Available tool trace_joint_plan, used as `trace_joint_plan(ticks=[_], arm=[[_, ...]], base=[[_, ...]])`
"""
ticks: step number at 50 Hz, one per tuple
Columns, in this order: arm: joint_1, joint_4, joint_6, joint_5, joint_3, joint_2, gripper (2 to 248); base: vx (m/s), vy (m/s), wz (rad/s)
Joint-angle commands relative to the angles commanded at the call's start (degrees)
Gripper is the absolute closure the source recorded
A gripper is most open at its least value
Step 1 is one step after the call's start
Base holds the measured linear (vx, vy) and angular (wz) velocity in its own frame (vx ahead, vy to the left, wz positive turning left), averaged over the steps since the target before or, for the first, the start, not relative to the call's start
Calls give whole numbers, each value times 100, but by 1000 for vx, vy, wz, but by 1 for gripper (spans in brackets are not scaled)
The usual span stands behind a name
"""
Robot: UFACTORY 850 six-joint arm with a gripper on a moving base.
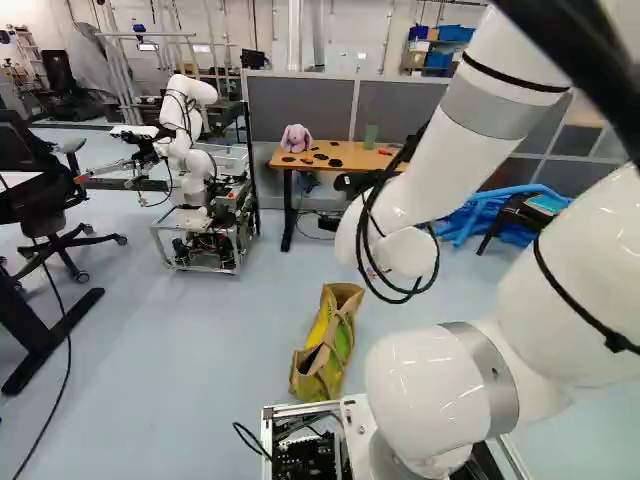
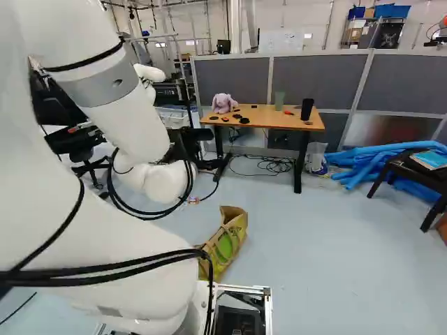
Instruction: Pick up the bag on the ground and place it on the table
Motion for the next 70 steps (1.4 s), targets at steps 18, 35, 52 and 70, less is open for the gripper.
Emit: trace_joint_plan(ticks=[18, 35, 52, 70], arm=[[252, 152, 0, -1002, -542, -579, 3], [409, 399, 0, -2024, -1080, -1114, 3], [465, 698, 0, -3046, -1676, -1820, 3], [417, 1017, 0, -4132, -2366, -2692, 3]], base=[[0, 0, 0], [0, 0, 0], [0, 0, 0], [0, 0, 0]])
